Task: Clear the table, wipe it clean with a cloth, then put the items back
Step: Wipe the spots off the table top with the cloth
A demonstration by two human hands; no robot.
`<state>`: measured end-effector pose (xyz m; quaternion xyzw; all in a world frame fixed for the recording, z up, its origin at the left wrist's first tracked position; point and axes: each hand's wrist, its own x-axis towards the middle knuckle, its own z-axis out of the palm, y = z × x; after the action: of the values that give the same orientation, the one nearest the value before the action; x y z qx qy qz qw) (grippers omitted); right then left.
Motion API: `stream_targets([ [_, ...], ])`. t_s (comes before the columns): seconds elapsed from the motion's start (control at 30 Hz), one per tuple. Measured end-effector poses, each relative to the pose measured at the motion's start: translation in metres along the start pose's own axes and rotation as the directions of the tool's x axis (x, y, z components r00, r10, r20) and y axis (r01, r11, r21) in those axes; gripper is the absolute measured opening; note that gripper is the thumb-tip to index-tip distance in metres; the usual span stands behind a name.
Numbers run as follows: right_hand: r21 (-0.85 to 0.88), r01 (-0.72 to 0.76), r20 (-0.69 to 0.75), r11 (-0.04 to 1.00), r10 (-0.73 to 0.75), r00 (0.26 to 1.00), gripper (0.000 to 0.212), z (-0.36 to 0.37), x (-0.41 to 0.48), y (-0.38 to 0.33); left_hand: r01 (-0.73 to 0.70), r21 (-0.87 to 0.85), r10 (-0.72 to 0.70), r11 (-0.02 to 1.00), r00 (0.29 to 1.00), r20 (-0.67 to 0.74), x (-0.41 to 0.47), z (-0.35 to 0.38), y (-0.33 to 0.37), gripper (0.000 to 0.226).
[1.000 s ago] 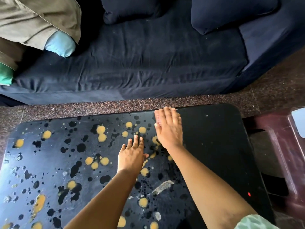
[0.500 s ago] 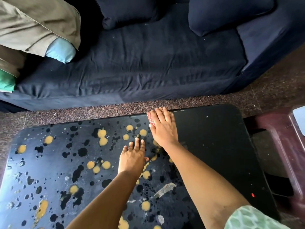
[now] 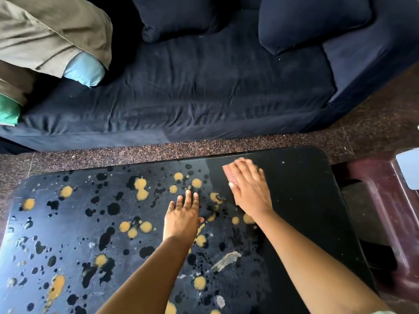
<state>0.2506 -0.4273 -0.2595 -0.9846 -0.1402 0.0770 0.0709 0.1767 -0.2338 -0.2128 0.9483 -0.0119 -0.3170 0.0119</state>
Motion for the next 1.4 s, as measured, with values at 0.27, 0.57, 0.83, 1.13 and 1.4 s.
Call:
stream_targets([
  [0.27, 0.046, -0.016, -0.003, 0.999, 0.016, 1.0, 0.057, 0.008, -0.018, -0.057, 0.002, -0.019, -0.003, 1.0, 1.0, -0.027, -0.001, 0.002, -0.001, 0.068],
  [0.57, 0.062, -0.352, -0.027, 0.934, 0.354, 0.935, 0.062, 0.009, -0.038, -0.04, -0.001, -0.017, 0.0, 1.0, 1.0, -0.03, -0.001, 0.004, 0.0, 0.068],
  [0.83, -0.01, -0.093, 0.028, 0.996, 0.094, 0.995, 0.058, 0.012, -0.05, -0.017, 0.002, -0.006, -0.002, 1.0, 0.999, -0.042, -0.002, 0.004, -0.001, 0.068],
  [1.13, 0.018, 0.124, 0.026, 0.992, -0.124, 0.992, 0.056, 0.018, -0.065, -0.053, 0.003, -0.005, -0.003, 1.0, 0.998, -0.065, -0.002, 0.006, 0.0, 0.067],
  [1.4, 0.115, -0.354, -0.054, 0.928, 0.361, 0.931, 0.058, 0.014, -0.062, -0.053, 0.007, -0.039, -0.011, 0.999, 0.995, -0.097, -0.008, 0.012, -0.001, 0.067],
])
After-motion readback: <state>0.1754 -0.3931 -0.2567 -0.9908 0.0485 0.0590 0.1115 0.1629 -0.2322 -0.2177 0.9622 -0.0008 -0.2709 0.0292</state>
